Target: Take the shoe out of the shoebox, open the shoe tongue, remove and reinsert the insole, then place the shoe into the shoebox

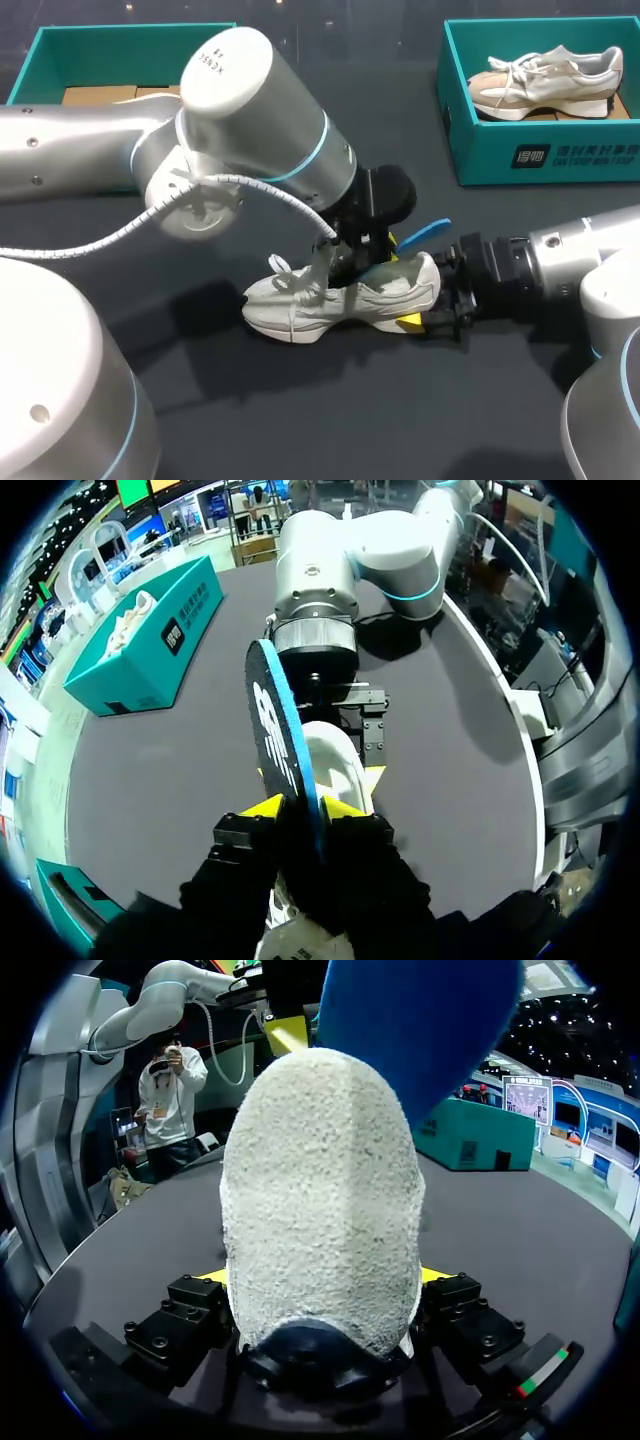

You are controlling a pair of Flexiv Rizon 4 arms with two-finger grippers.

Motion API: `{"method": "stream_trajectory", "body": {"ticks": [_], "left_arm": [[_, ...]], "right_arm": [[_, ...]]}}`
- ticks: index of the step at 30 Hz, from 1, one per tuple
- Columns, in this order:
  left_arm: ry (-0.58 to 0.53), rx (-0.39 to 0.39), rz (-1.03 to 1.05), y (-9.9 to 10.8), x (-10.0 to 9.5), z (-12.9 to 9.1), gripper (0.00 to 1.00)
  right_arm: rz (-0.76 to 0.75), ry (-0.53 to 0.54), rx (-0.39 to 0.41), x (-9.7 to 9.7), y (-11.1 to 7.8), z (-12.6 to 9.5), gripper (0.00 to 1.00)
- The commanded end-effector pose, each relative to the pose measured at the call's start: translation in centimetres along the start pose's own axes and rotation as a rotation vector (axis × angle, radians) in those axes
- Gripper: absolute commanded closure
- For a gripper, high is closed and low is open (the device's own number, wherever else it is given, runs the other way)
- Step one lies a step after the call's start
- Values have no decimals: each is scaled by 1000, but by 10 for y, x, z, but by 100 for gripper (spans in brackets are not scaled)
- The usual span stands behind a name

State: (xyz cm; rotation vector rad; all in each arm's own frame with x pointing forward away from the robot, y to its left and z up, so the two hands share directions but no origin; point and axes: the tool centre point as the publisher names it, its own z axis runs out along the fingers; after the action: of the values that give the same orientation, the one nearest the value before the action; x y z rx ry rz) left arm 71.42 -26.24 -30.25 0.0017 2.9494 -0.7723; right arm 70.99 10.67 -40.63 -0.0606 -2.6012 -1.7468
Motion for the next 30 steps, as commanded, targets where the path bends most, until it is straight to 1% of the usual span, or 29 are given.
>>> {"method": "stream_trajectory", "body": {"ticks": [1,3,4,8,11,14,20,24,30], "left_arm": [[-23,19,2,6,8,-4,51],[-35,29,-5,6,8,-5,47],[-36,33,-9,6,8,-5,46],[-37,49,-19,6,8,-3,49],[-33,67,-13,7,8,-2,48],[-30,90,-1,7,8,0,51],[-39,109,3,7,7,5,50],[-38,119,5,7,8,8,47],[-59,129,26,5,12,11,38]], "right_arm": [[0,-3,5,2,1,1,100],[0,-3,5,2,1,1,100],[0,-3,5,2,1,1,100],[0,-3,5,2,1,1,100],[0,-3,5,2,1,1,100],[0,-3,5,2,1,1,100],[0,-3,5,2,1,1,100],[0,-3,5,2,1,1,100],[0,-3,5,2,1,1,100]]}}
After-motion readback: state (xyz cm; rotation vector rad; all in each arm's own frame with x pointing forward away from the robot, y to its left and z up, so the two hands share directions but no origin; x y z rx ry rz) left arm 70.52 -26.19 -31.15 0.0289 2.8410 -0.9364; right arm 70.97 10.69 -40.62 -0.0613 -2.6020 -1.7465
